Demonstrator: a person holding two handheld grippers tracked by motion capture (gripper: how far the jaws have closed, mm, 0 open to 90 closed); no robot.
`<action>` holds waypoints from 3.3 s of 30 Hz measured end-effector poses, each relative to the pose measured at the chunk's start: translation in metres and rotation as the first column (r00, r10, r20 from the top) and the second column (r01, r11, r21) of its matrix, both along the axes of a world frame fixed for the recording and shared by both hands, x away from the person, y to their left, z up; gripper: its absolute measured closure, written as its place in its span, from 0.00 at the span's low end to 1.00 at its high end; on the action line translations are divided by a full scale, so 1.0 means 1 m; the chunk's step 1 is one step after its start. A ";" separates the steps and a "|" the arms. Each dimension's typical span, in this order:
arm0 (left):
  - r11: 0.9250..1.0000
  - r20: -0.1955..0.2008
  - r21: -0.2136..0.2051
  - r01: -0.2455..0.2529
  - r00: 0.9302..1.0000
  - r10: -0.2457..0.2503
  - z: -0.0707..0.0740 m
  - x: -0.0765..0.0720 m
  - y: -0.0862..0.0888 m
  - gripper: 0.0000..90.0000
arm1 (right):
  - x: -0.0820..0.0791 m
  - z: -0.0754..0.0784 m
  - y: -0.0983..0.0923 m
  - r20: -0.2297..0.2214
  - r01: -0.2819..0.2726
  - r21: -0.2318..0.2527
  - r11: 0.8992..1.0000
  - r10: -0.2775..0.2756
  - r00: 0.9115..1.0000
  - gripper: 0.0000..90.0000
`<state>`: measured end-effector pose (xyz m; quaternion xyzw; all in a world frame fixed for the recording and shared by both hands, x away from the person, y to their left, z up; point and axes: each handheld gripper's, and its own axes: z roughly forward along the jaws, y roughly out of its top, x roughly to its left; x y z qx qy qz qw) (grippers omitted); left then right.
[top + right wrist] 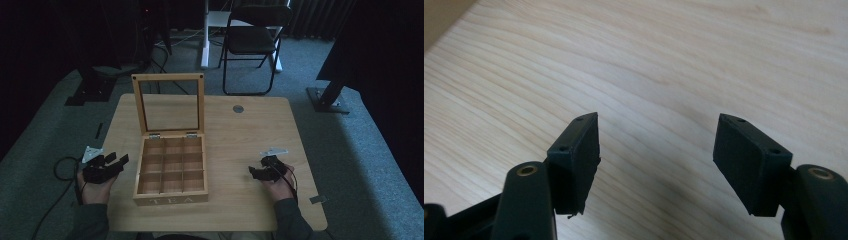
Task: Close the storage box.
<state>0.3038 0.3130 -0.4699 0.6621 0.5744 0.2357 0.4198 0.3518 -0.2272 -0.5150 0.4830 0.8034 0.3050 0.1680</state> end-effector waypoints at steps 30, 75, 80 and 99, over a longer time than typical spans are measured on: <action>0.998 0.019 0.006 0.069 0.997 -0.069 0.010 0.015 -0.014 0.51 | 0.023 0.046 0.043 0.124 -0.071 0.022 0.997 0.068 0.990 0.51; 0.991 0.013 0.097 0.088 0.996 -0.089 0.024 0.044 -0.020 0.52 | 0.075 0.085 0.113 0.220 -0.167 0.028 0.986 0.157 0.963 0.57; 0.991 0.021 0.116 0.074 0.997 -0.077 0.028 0.051 -0.019 0.53 | 0.082 0.086 0.117 0.232 -0.169 0.049 0.984 0.154 0.960 0.61; 0.988 0.045 0.142 0.058 0.997 -0.064 0.037 0.062 -0.022 0.57 | 0.123 0.102 0.149 0.223 -0.224 0.115 0.968 0.194 0.955 0.67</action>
